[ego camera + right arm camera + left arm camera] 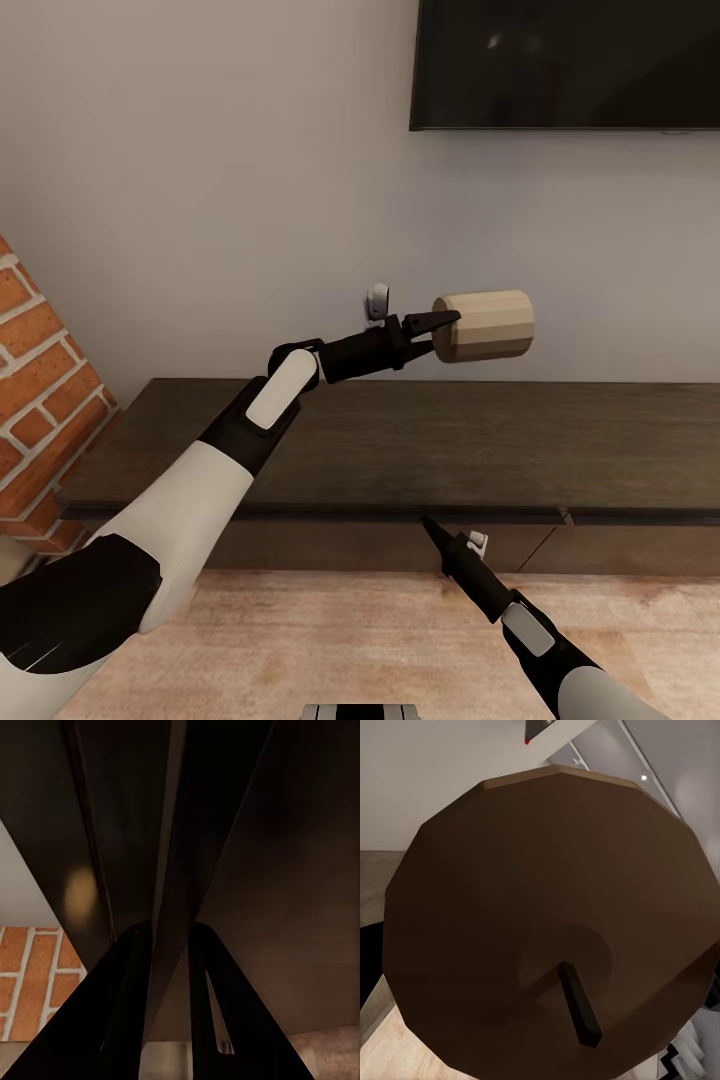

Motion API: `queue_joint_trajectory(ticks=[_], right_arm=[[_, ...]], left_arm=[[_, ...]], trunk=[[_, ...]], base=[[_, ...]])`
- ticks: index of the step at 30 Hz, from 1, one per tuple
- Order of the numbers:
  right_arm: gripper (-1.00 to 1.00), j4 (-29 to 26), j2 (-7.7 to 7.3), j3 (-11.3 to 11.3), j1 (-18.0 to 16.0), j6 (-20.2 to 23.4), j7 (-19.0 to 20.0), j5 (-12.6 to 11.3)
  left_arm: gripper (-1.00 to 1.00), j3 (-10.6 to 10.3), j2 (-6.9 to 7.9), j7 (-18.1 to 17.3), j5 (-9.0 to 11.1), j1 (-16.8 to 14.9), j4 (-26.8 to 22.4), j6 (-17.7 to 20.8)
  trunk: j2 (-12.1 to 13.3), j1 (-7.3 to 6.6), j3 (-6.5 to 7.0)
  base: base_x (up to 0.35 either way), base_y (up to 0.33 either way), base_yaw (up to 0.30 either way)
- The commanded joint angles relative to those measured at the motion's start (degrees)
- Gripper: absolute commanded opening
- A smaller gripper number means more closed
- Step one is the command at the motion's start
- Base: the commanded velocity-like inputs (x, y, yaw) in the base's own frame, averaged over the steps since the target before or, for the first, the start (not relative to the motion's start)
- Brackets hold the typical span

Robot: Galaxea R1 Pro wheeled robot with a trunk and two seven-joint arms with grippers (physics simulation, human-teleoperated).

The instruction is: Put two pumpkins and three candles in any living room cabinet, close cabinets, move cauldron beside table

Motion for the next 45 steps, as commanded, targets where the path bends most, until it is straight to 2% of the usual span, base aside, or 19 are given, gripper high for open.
queue_joint_trajectory(ticks=[1, 24, 45], right_arm=[[-1.0, 0.17, -0.07, 0.24, -0.02, -0.07, -0.14, -0.24], [-1.0, 0.21, -0.07, 0.33, -0.02, -0.07, -0.2, -0.24], [-1.0, 0.24, -0.07, 0.24, -0.02, -0.07, -0.2, -0.24]], left_arm=[[-1.0, 0.0, -0.01, -0.11, 0.2, -0.08, 0.04, 0.28], [-1.0, 0.0, -0.01, -0.05, 0.2, -0.09, 0.04, 0.26], [-1.0, -0.08, -0.01, 0.04, 0.2, -0.08, 0.04, 0.25]], trunk=[[-0.01, 0.0, -0.05], [-0.01, 0.0, -0.05], [-0.01, 0.0, -0.05]], base=[[0.0, 0.0, 0.0], [-0.036, 0.0, 0.0], [-0.158, 0.0, 0.0]])
